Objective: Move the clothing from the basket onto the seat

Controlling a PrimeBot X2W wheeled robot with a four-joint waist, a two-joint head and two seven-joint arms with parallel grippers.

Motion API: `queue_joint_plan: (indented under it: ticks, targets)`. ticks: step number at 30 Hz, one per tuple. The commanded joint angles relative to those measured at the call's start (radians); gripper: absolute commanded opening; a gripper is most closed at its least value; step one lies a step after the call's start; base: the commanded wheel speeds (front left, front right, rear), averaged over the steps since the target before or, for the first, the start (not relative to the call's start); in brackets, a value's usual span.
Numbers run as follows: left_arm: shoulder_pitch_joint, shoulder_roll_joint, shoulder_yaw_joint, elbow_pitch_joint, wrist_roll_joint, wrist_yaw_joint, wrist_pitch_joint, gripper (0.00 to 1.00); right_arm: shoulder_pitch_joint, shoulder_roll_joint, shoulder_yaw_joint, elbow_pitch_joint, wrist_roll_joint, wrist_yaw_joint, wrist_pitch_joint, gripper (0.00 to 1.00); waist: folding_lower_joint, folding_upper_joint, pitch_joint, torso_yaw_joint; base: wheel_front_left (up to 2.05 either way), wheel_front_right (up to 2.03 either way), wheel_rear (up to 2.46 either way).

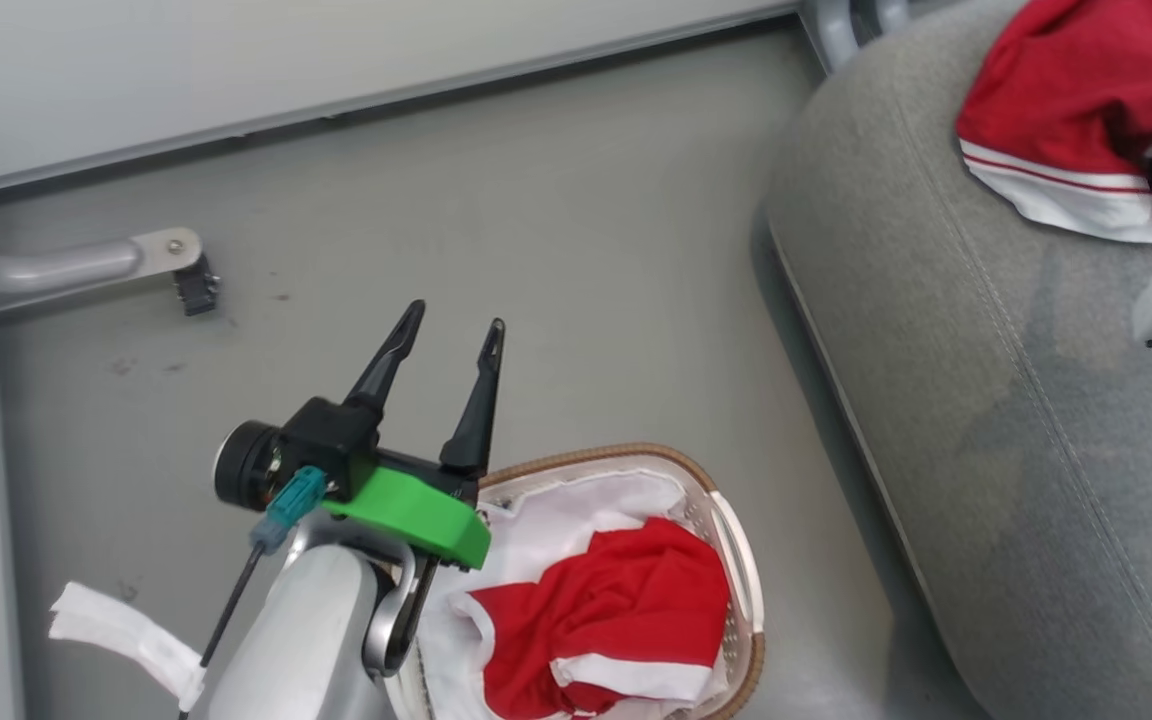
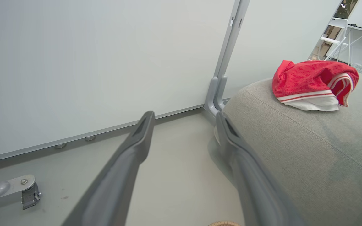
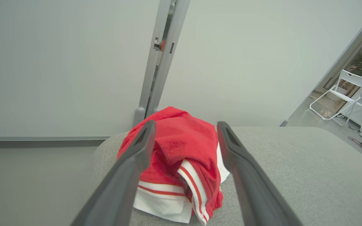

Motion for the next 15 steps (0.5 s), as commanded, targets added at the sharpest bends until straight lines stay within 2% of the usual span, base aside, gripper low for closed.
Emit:
queue_joint_plan:
  ticks: [1, 8, 15]
  targets:
    - [0.032, -0.002, 0.025, 0.001, -0.007, 0.005, 0.001, 1.0, 0.02, 0.009, 0.021, 0.002, 0.017, -0.001, 0.0, 1.0, 0.0001, 0.0, -0.083, 0.085, 0.0, 0.0, 0.0]
    - [0.119, -0.015, 0.149, -0.008, 0.015, 0.016, 0.001, 1.0, 0.055, 0.067, 0.132, -0.002, 0.085, -0.001, 0.0, 1.0, 0.0001, 0.0, -0.141, 0.144, 0.0, 0.0, 0.0]
    - [0.229, -0.022, 0.27, -0.034, 0.049, 0.041, 0.001, 1.0, 0.171, 0.142, 0.172, -0.038, 0.157, -0.001, 0.0, 1.0, 0.0001, 0.0, -0.197, 0.188, 0.0, 0.0, 0.0]
